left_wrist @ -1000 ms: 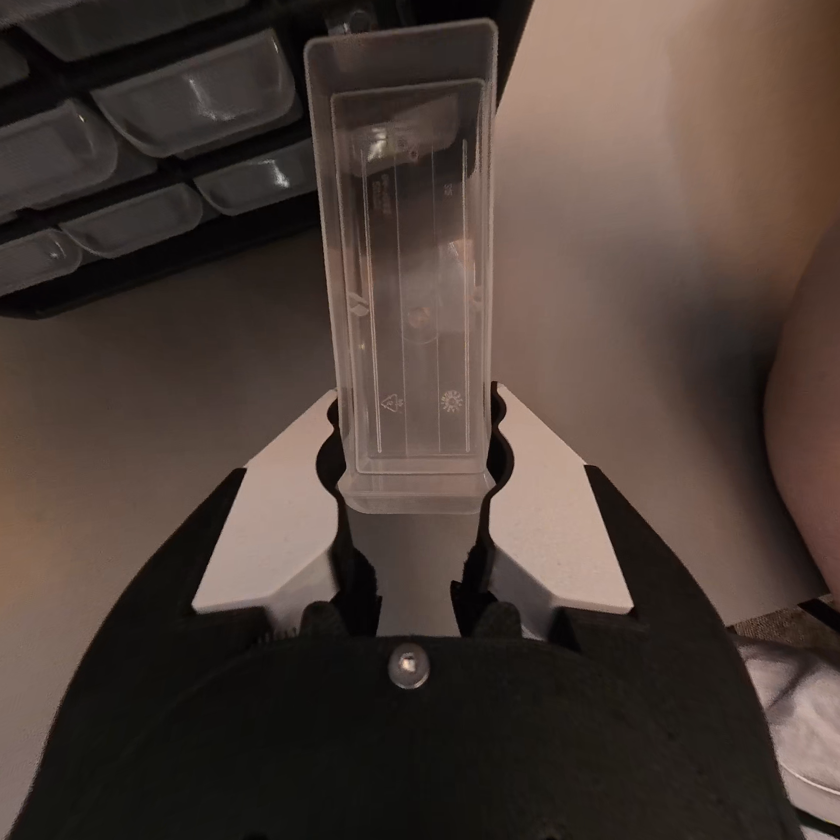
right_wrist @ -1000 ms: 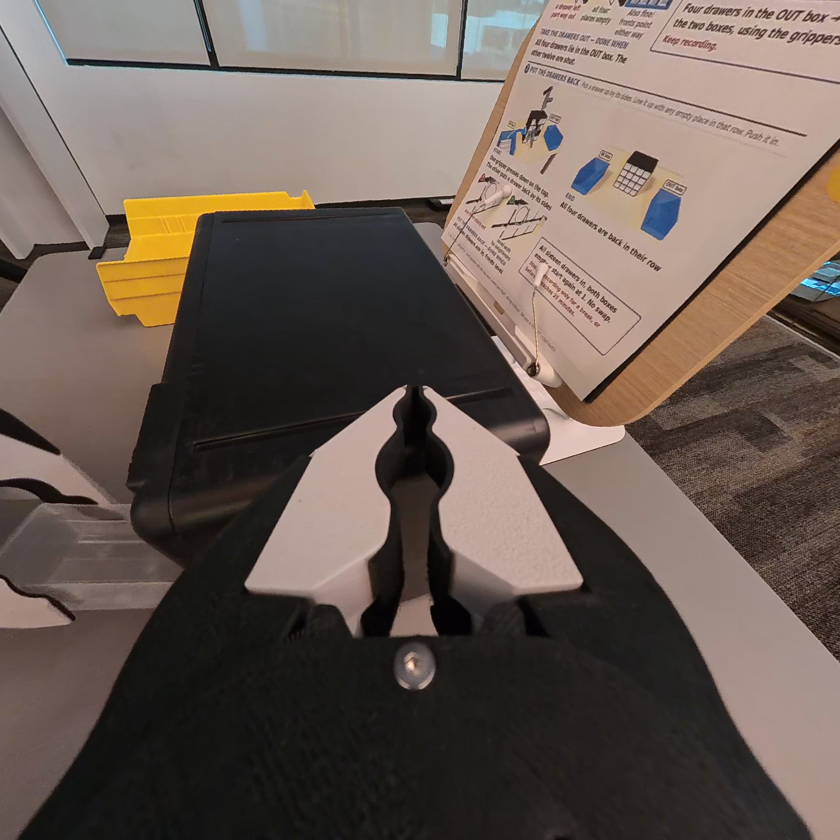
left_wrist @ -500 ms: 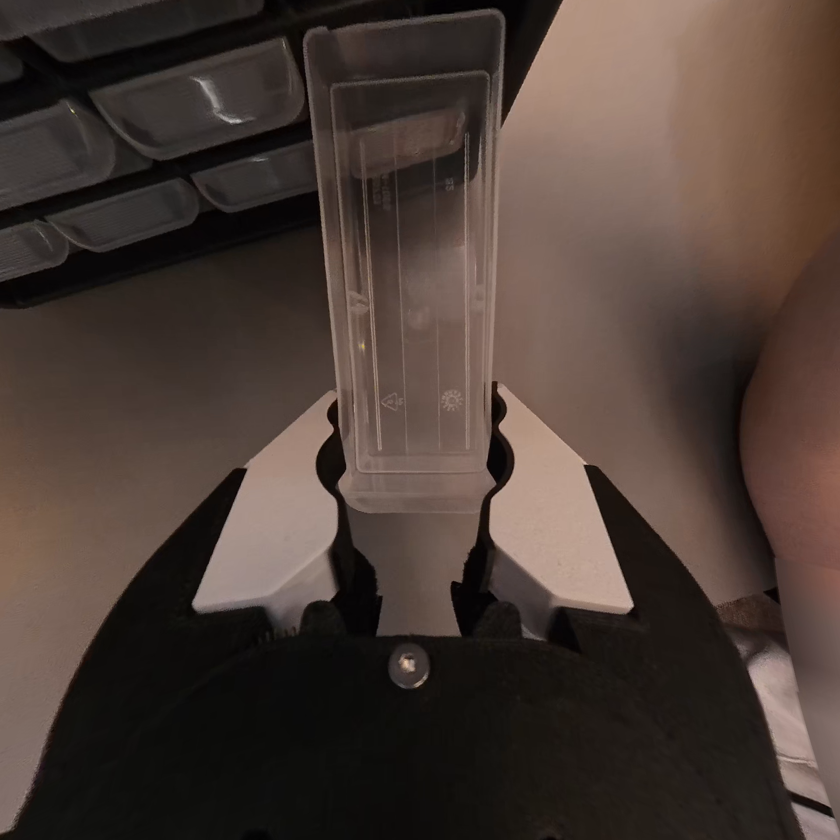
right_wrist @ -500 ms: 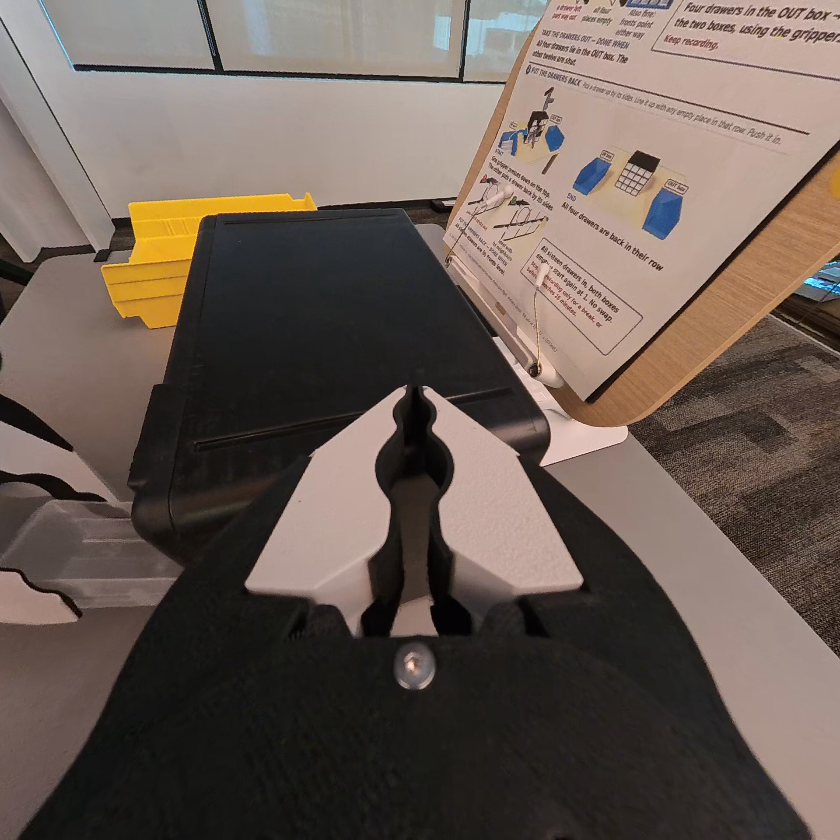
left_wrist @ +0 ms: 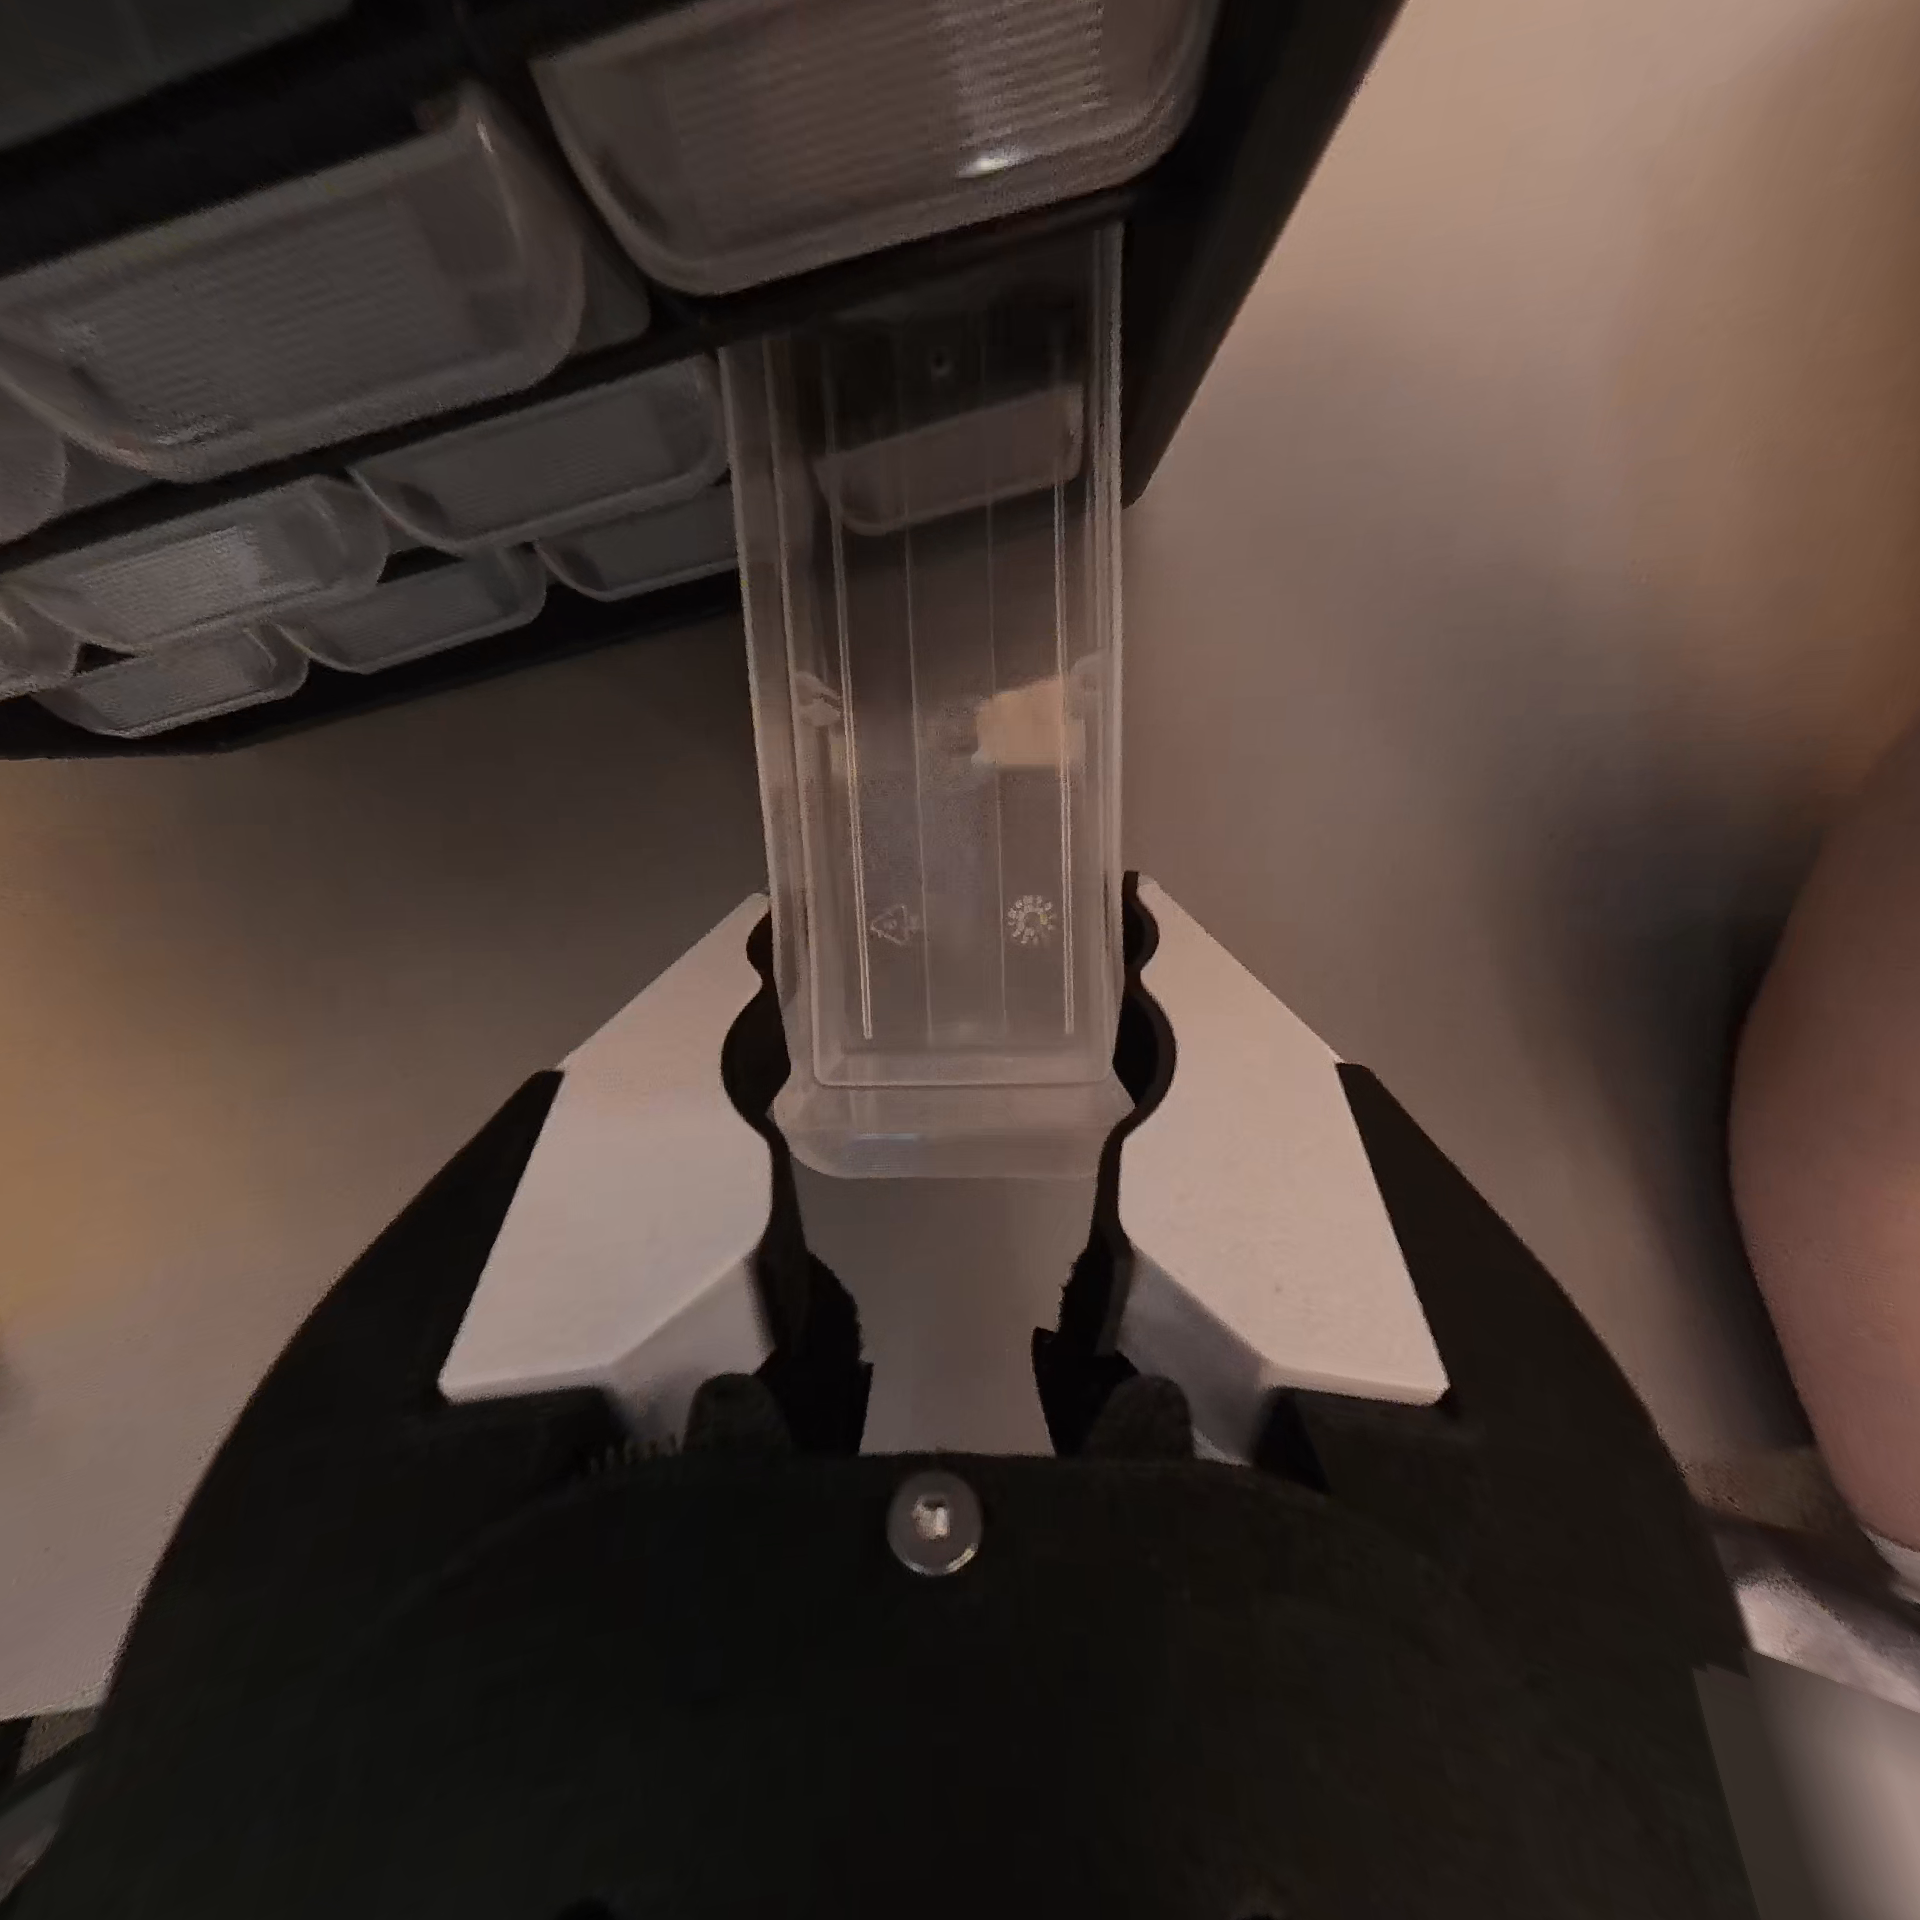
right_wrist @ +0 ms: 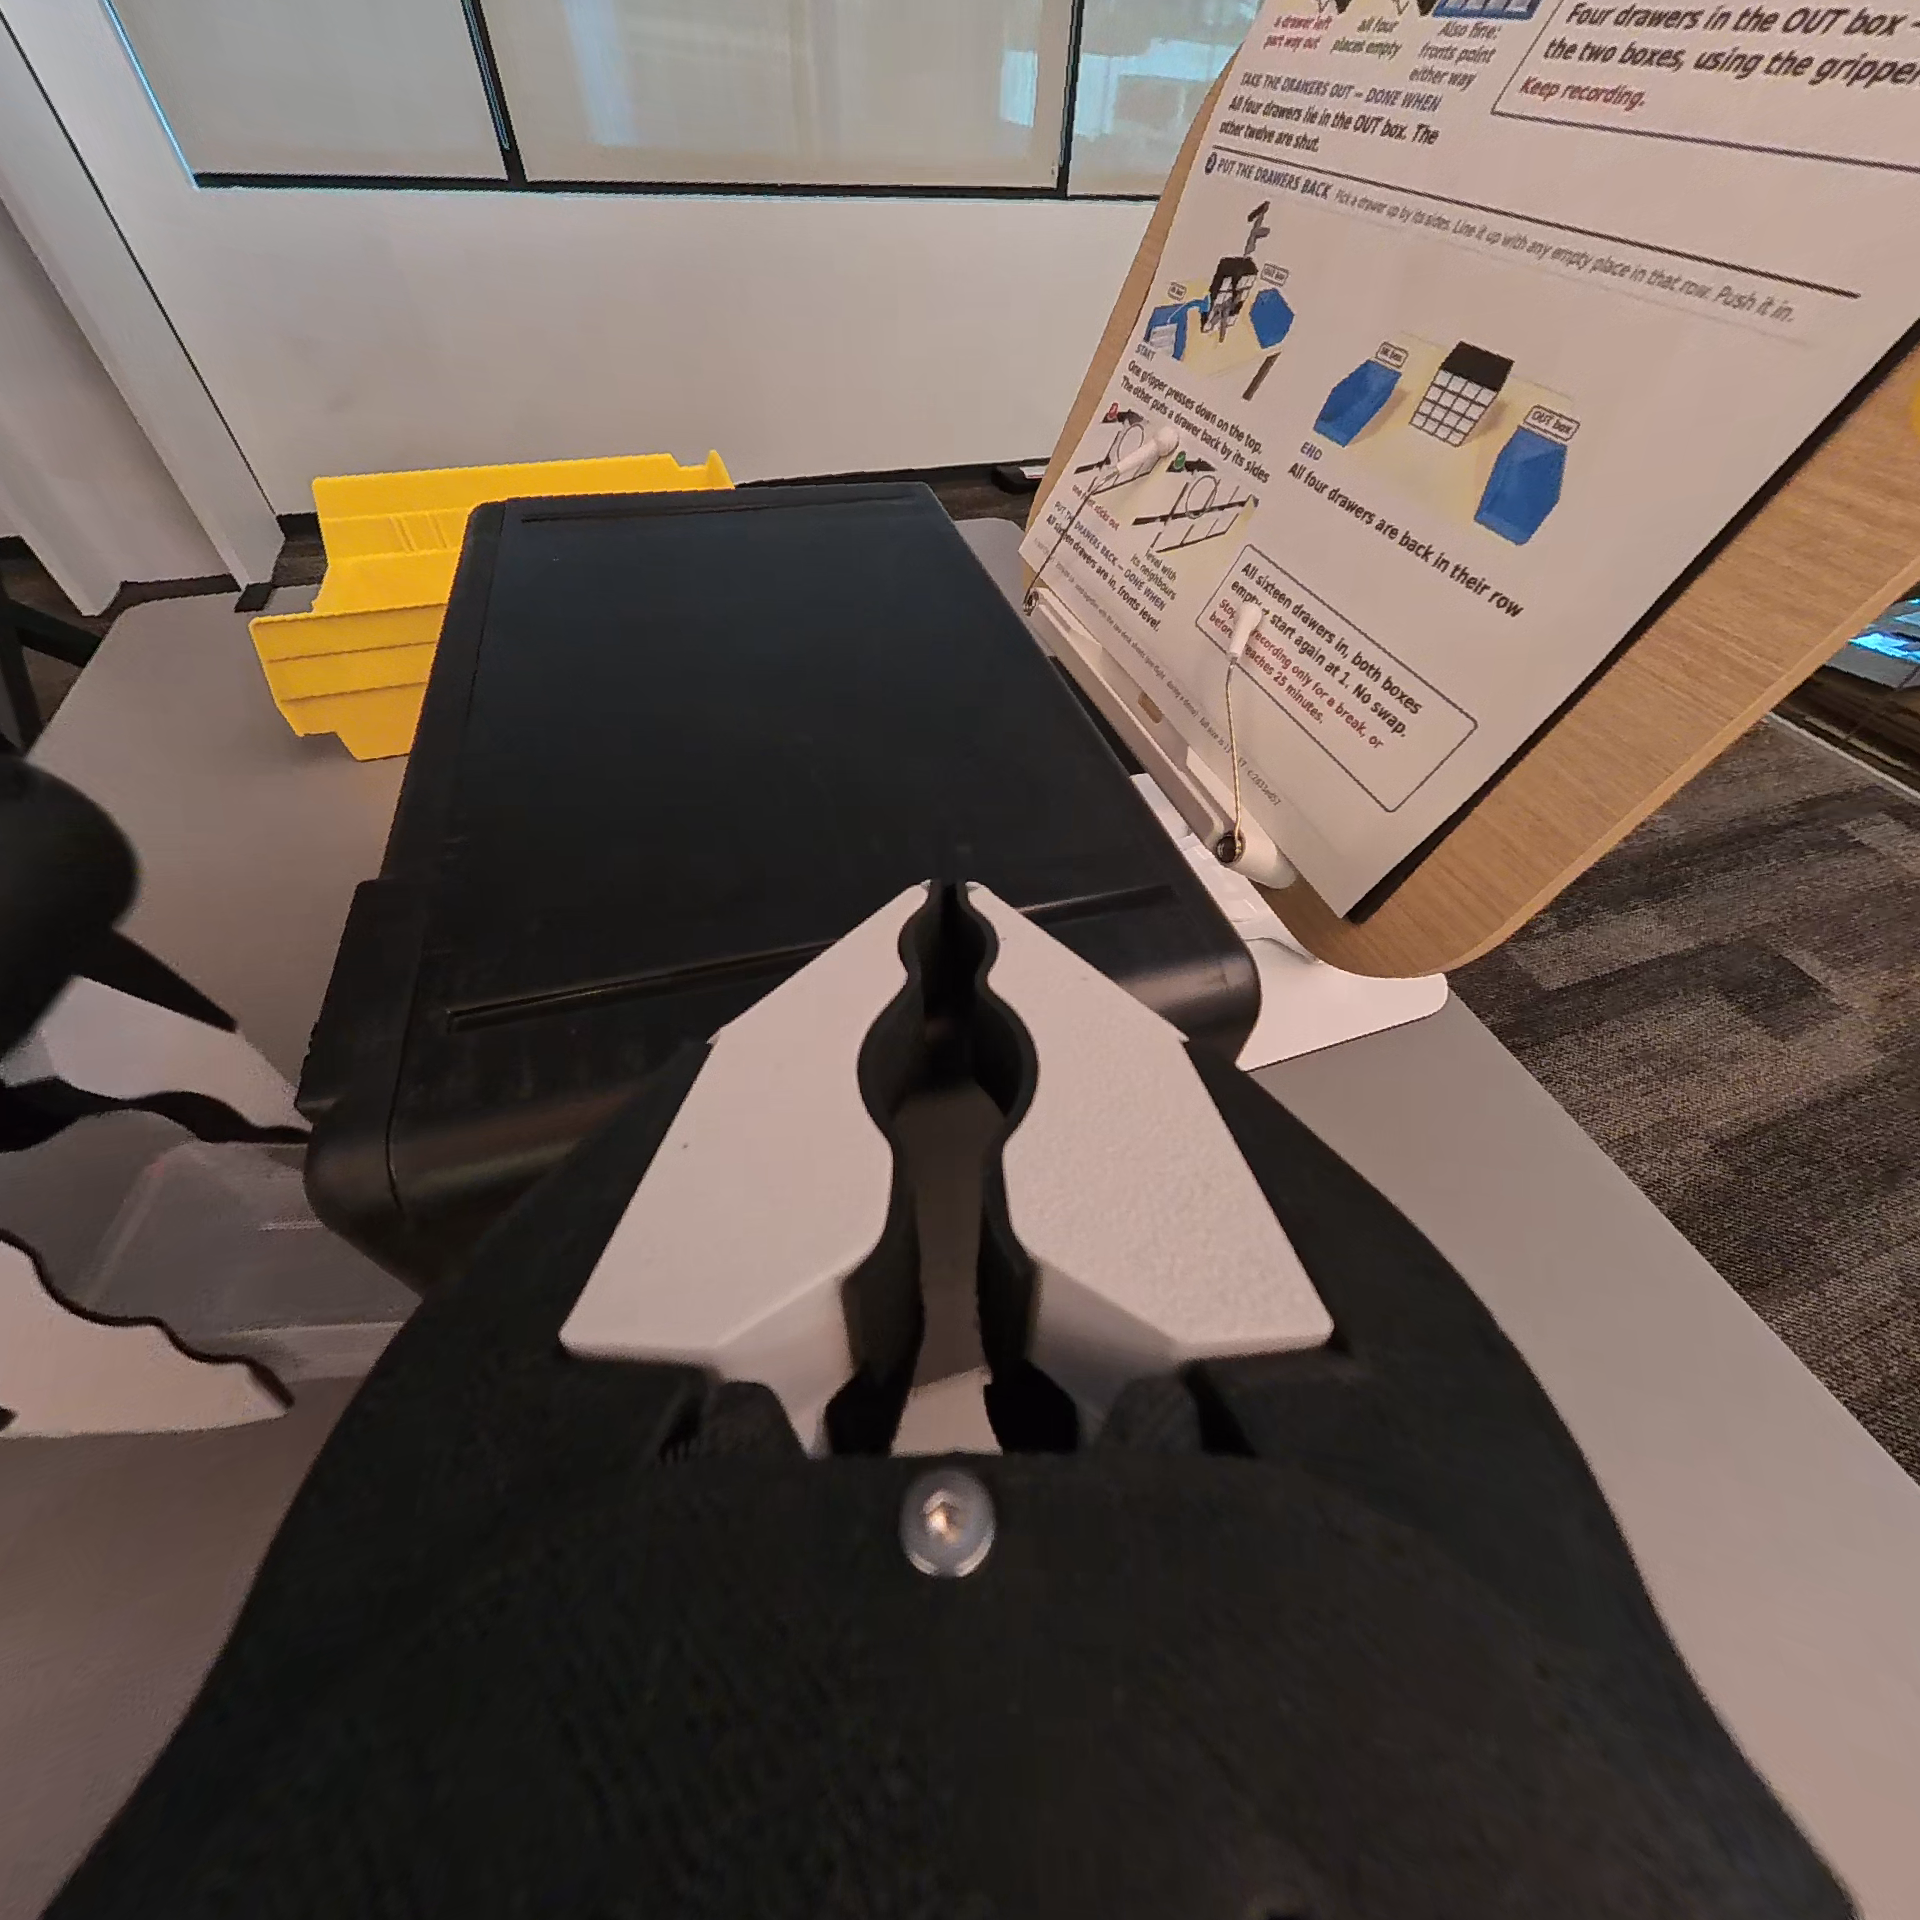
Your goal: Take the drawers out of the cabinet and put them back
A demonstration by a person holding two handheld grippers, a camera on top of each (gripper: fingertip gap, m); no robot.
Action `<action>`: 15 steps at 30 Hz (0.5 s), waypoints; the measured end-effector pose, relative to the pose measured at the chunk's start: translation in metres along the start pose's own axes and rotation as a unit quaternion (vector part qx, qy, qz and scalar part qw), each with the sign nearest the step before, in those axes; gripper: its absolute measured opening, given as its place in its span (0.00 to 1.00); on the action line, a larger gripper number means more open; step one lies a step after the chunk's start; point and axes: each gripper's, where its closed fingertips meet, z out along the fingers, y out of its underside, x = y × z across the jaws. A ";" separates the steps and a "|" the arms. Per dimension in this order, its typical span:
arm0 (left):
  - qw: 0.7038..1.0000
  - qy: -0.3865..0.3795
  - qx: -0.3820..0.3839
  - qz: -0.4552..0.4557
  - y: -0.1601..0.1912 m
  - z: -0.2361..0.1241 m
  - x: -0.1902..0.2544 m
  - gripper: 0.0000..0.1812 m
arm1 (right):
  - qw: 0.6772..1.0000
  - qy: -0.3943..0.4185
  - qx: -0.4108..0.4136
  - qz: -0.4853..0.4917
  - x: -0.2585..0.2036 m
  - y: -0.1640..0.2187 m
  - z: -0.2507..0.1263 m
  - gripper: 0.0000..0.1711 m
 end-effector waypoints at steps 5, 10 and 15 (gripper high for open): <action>1.000 0.015 0.012 -0.002 -0.008 0.018 0.006 0.35 | 1.000 -0.001 0.000 0.001 0.000 0.000 0.000 0.00; 0.995 0.021 0.096 0.013 -0.037 0.017 0.012 0.38 | 1.000 -0.003 0.002 0.003 0.000 0.000 0.000 0.00; 0.985 0.054 0.156 0.060 -0.032 0.005 0.022 0.48 | 1.000 -0.007 0.004 0.006 0.000 0.000 0.000 0.00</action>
